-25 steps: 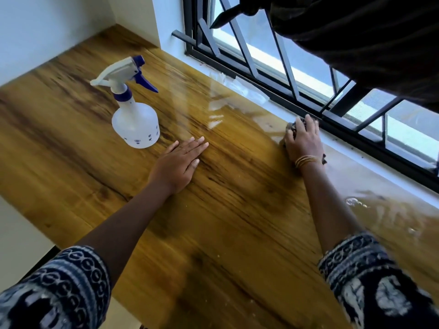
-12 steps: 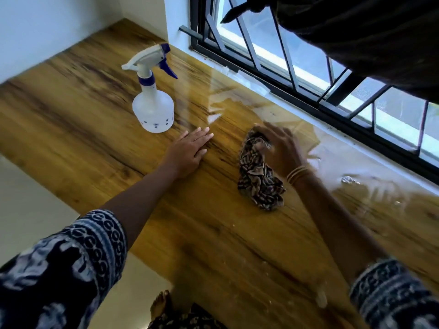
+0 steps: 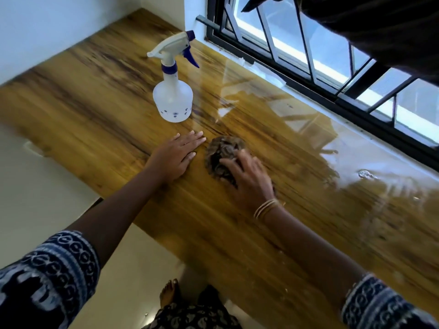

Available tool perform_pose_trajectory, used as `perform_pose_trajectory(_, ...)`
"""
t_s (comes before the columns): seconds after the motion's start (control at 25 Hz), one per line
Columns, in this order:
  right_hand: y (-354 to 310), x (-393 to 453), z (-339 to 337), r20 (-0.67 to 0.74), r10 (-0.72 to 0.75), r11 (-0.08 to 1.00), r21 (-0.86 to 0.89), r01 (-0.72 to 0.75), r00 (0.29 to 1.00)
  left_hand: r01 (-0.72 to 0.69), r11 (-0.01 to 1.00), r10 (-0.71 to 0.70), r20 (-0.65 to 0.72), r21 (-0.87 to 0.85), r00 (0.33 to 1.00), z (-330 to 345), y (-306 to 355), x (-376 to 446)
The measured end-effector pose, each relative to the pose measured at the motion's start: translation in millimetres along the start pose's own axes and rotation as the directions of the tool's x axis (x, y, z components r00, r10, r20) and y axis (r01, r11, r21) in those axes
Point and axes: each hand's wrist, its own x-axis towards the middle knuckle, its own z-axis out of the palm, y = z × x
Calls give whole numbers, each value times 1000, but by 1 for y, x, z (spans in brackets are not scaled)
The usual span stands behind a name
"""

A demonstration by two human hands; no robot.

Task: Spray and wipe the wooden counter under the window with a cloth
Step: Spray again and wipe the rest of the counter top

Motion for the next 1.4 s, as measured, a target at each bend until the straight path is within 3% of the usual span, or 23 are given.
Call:
perform_pose_trajectory(0.08,65,33,-12,-95,245,969,-14,-248,965,18,999,-18,-2,44,1000,2,-3,-5)
perform_pose_trajectory(0.16,130,69,-27,-80,545,838,40,-544,835,42,997,-41,-16,64,999,3,-5,-8)
perform_pose_trajectory(0.24,147,99,-34,-80,656,753,128,-645,750,61,996,-59,-23,67,998,3,-5,-8)
perform_pose_trajectory(0.32,111,111,-35,-124,532,844,163,-511,838,63,996,-61,-28,65,998,2,-5,-6)
perform_pose_trajectory(0.44,17,68,-20,-94,126,969,227,-101,988,66,998,-65,-40,21,997,2,-7,-5)
perform_pose_trajectory(0.48,-16,40,-14,-57,-58,965,253,70,997,73,997,-72,-42,18,997,3,-7,-6)
perform_pose_trajectory(0.56,-54,-1,-4,-1,-338,902,285,325,941,79,997,-79,-44,18,996,3,-6,-6)
perform_pose_trajectory(0.64,-38,11,-7,44,-374,899,264,350,926,84,996,-83,-32,19,996,1,-4,-4)
perform_pose_trajectory(0.68,-15,30,-10,15,-283,944,181,276,959,84,996,-83,-26,25,996,1,-2,-4)
perform_pose_trajectory(0.76,42,69,-25,-56,18,999,31,-16,998,99,994,-97,-28,44,995,1,1,-11)
perform_pose_trajectory(0.84,100,91,-40,-65,391,920,59,-388,918,146,987,-143,-60,66,988,5,6,-27)
perform_pose_trajectory(0.92,109,88,-41,-64,560,826,123,-551,826,172,981,-165,-84,88,983,9,12,-45)
perform_pose_trajectory(1.0,69,65,-36,-81,451,884,176,-433,889,166,982,-159,-79,92,984,9,14,-54)
perform_pose_trajectory(1.08,3,20,-30,-92,116,960,268,-88,989,165,983,-160,-71,75,985,6,14,-53)
perform_pose_trajectory(1.12,-33,-11,-24,-63,-71,949,305,87,996,160,984,-156,-62,72,986,5,15,-52)
perform_pose_trajectory(1.24,-108,-97,-7,67,-476,825,378,419,877,112,988,-111,-19,104,994,4,16,-61)
perform_pose_trajectory(1.28,-103,-101,-9,77,-534,792,393,466,842,89,989,-89,-6,121,996,4,15,-68)
perform_pose_trajectory(1.32,-84,-95,-14,50,-512,797,398,453,857,65,989,-65,2,134,998,5,15,-77)
perform_pose_trajectory(1.4,-26,-75,-27,-134,-221,928,275,250,966,32,991,-32,1,132,999,7,16,-94)
